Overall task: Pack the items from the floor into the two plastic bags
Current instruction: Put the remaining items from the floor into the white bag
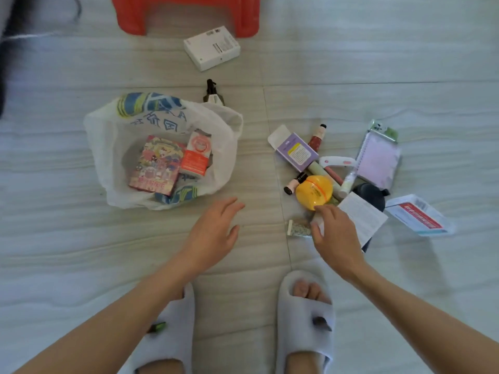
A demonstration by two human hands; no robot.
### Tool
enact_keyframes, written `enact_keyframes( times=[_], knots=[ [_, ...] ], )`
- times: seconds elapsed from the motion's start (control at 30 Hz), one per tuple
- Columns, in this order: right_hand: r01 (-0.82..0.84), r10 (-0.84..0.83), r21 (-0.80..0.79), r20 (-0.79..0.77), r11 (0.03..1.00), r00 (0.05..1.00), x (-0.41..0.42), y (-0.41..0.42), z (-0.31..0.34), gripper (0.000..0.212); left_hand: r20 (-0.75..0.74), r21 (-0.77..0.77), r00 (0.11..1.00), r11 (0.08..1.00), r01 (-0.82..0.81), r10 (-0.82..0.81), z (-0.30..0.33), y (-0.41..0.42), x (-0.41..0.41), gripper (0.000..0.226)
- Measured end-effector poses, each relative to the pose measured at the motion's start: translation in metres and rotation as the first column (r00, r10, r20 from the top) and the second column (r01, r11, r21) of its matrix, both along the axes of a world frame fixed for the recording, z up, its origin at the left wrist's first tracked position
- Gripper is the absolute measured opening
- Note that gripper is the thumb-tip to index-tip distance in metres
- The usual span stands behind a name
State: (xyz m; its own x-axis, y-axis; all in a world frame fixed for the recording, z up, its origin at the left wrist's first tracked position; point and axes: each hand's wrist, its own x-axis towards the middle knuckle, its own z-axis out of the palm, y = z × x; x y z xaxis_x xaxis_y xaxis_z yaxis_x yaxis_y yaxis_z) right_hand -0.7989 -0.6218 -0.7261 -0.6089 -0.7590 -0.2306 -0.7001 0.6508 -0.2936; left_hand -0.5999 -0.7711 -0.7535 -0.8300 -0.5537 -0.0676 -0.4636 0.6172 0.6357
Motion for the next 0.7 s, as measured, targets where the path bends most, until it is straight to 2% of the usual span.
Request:
enact_keyframes(
  times=[0.07, 0.17, 0.23, 0.37, 0.43, 0.5, 0.57, 0.7],
  knots=[
    [0.081, -0.08, 0.01, -0.094, 0.997, 0.992, -0.014, 0.018, -0.002, 0.035, 0.06, -0.018, 0.993, 0.995, 0.103, -0.101, -0.01, 0.01, -0.017, 0.042],
    [0.182, -0.161, 0.097, -0.189, 0.979, 0.969, -0.041, 0.04, 0.002, 0.051, 0.117, -0.011, 0.97, 0.976, 0.216, -0.213, -0.024, 0.025, -0.048, 0.058],
    [0.225, -0.194, 0.152, -0.195, 0.962, 0.961, -0.06, 0.054, 0.007, 0.061, 0.137, 0.005, 0.957, 0.967, 0.256, -0.254, -0.032, 0.037, -0.069, 0.062],
    [0.352, -0.358, 0.192, -0.004, 0.916, 0.934, -0.086, 0.062, 0.01, 0.077, 0.187, 0.047, 0.923, 0.942, 0.333, -0.336, -0.044, 0.058, -0.107, 0.059],
    [0.423, -0.449, 0.195, 0.12, 0.885, 0.885, -0.093, 0.059, 0.004, 0.079, 0.238, -0.021, 0.895, 0.92, 0.392, -0.377, -0.049, 0.063, -0.118, 0.055],
    [0.512, -0.542, 0.179, 0.221, 0.84, 0.811, -0.097, 0.053, -0.005, 0.072, 0.306, -0.108, 0.877, 0.902, 0.418, -0.37, -0.052, 0.063, -0.122, 0.049],
    [0.561, -0.596, 0.201, 0.289, 0.803, 0.749, -0.099, 0.045, -0.007, 0.06, 0.313, -0.15, 0.891, 0.909, 0.388, -0.329, -0.053, 0.062, -0.123, 0.044],
    [0.696, -0.674, 0.148, 0.454, 0.702, 0.583, -0.099, 0.035, -0.005, 0.038, 0.31, -0.02, 0.899, 0.944, 0.33, -0.308, -0.048, 0.058, -0.122, 0.038]
  ],
)
